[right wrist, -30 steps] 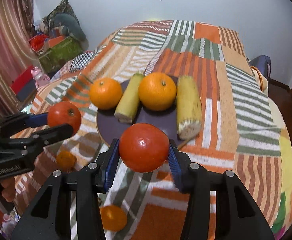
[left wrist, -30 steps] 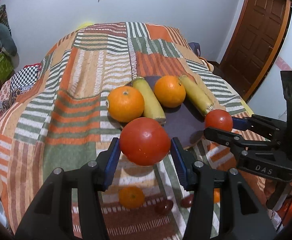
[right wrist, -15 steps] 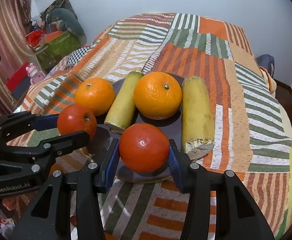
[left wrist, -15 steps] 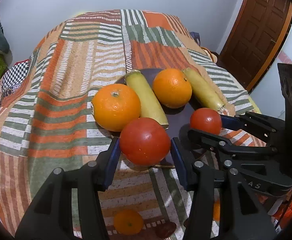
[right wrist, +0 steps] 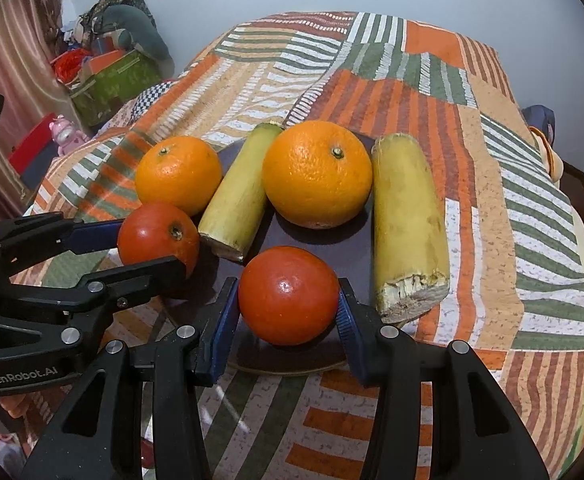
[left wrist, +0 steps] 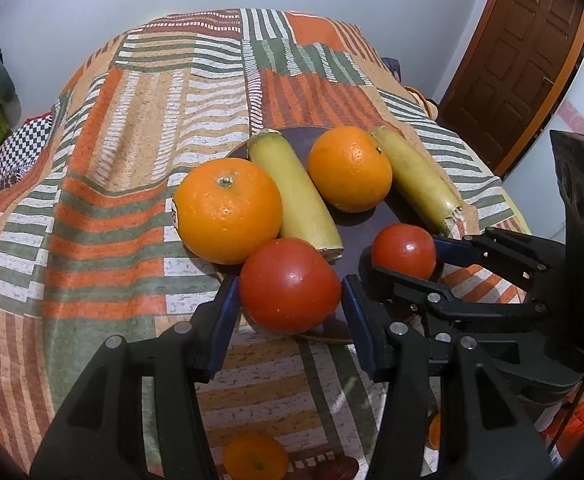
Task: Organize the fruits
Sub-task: 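Set the tomato on the plate with the left tool while the right tool sets its tomato, then grasp a small tangerine with the right tool while the left tool grasps another tangerine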
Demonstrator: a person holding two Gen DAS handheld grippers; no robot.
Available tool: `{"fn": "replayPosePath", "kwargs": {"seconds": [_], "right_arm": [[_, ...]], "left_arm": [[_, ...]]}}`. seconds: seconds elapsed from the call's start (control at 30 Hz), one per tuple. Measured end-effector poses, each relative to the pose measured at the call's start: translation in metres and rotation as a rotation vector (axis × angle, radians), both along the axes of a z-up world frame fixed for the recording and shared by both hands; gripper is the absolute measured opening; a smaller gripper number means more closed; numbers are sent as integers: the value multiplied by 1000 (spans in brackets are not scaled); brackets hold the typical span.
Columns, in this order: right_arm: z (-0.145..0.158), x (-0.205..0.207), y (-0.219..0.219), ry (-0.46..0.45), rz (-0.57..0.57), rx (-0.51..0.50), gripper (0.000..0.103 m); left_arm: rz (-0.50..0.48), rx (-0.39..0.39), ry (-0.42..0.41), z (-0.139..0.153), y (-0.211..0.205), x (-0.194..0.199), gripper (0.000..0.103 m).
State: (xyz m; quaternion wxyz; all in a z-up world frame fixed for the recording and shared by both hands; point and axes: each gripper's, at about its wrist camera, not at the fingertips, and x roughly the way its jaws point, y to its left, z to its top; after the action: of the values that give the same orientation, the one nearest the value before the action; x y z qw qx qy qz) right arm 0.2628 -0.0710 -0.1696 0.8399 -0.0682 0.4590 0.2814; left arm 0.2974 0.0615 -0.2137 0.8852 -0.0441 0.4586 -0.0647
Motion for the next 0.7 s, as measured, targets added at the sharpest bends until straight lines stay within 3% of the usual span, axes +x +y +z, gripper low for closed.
{"fn": "replayPosePath", "kwargs": {"seconds": [0.2,0.37,0.7], "right_arm": [[1,-2,-2,4,-3,-3,45],[14,-10,-7,-46,-15,-2,59],[66,-46,-25,-156,-23,41,62]], "left_arm": [[7,23,-23,8,-2,-5,59],[22,3,-45,22,2,-16,61],[36,19,-146,70,3,-62,66]]}}
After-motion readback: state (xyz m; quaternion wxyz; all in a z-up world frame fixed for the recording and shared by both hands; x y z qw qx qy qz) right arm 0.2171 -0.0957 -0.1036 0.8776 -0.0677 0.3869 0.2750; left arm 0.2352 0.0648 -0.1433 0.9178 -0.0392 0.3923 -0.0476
